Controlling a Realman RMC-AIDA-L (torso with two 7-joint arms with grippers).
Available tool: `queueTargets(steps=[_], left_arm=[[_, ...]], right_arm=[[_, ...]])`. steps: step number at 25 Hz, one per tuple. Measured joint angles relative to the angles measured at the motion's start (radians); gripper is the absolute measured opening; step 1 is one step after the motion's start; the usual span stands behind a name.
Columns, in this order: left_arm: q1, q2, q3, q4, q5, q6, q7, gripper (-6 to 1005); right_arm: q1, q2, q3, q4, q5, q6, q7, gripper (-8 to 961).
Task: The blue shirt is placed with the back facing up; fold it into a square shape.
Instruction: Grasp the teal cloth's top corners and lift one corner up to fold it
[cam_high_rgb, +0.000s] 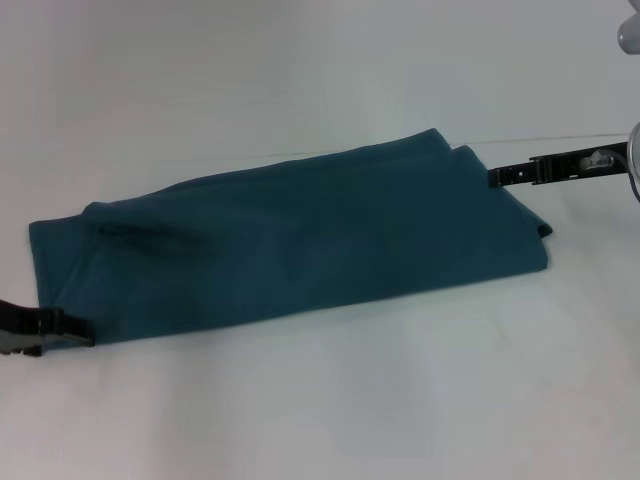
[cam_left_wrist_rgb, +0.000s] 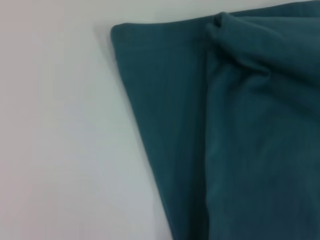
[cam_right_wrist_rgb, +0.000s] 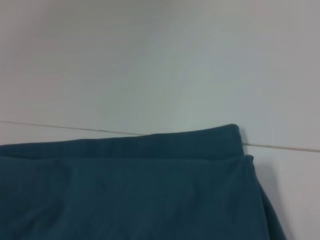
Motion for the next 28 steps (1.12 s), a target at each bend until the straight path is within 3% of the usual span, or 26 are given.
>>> queueTargets(steps=[5,8,19,24,28], left_arm=[[-0.012,0.0,-0.001,-0.012,-0.005,-0.017,0.002,720],[-0.024,-0.002,-0.001,-0.023,-0.008,-0.025,0.008,515],[-0.039,-0.016,0.03,-0.029,-0.01,-0.059,0.032,282],[-0.042,-0.018,0.03,-0.028,-0.019,-0.06,0.034,55],[-0.042,-0.017,0.027,-0.025,-0.038,-0.06,0.043,54]], right_arm=[[-0.001,0.0,0.0,-0.001,0.0,-0.003,0.0,919],[-0.002,0.002,0.0,-0.001,0.0,-0.002,-0.002,919],[-0.002,0.003,0.0,-0.001,0.0,-0.001,-0.003,918],[-0.001,0.001,-0.002,-0.001,-0.001,-0.009,0.002,904],[0.001,-0.007,-0.012,-0.006,-0.045,-0.064,0.024,874]])
